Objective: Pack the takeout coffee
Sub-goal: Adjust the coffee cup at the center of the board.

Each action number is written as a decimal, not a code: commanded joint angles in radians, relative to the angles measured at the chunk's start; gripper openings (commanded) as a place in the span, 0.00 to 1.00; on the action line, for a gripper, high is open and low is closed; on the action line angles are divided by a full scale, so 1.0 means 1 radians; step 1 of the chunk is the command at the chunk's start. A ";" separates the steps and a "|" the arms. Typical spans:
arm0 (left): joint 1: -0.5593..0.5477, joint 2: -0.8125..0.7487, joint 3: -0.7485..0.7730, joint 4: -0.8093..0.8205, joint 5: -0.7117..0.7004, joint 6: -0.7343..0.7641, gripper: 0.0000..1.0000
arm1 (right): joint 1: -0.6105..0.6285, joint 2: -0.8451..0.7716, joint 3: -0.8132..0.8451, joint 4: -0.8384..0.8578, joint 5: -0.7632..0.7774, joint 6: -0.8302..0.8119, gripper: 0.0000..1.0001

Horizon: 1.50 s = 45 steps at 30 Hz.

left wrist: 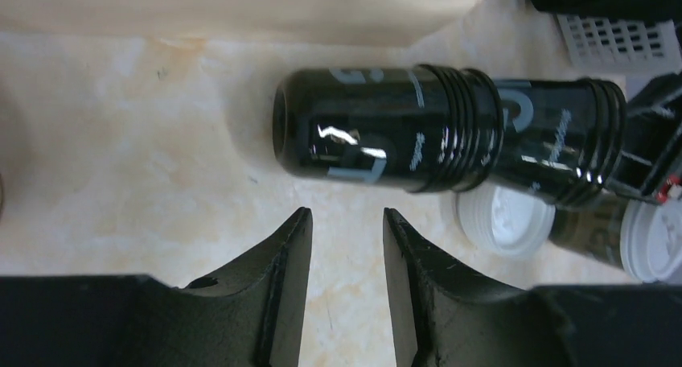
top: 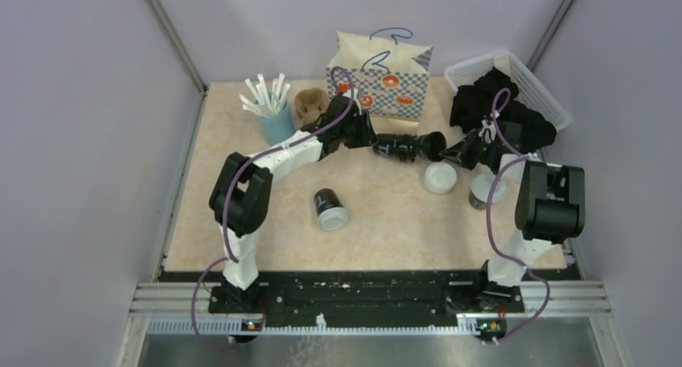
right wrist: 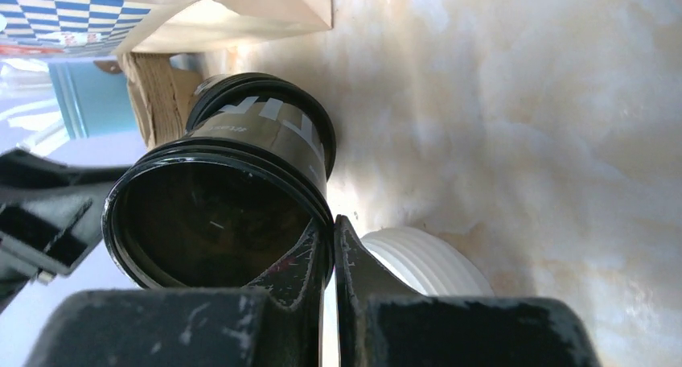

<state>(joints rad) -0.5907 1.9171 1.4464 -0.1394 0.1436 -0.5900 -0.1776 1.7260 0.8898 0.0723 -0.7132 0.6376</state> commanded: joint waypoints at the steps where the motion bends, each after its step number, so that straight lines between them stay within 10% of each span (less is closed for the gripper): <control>1: -0.009 0.088 0.069 0.095 -0.109 -0.023 0.46 | -0.005 0.046 -0.008 0.149 -0.096 0.012 0.00; 15: -0.007 0.109 -0.070 0.378 -0.150 -0.056 0.72 | 0.002 0.125 -0.012 0.196 -0.122 -0.022 0.00; 33: -0.017 0.160 -0.148 0.534 0.178 -0.133 0.69 | 0.102 0.065 0.013 0.222 -0.206 0.006 0.00; 45: -0.113 0.099 -0.213 0.538 0.336 -0.329 0.67 | 0.235 -0.216 0.281 -0.658 0.238 -0.138 0.00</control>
<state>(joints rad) -0.6674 2.0674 1.2373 0.3748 0.3973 -0.8577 -0.0238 1.5723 1.0458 -0.2699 -0.6281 0.5549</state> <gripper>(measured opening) 0.672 0.020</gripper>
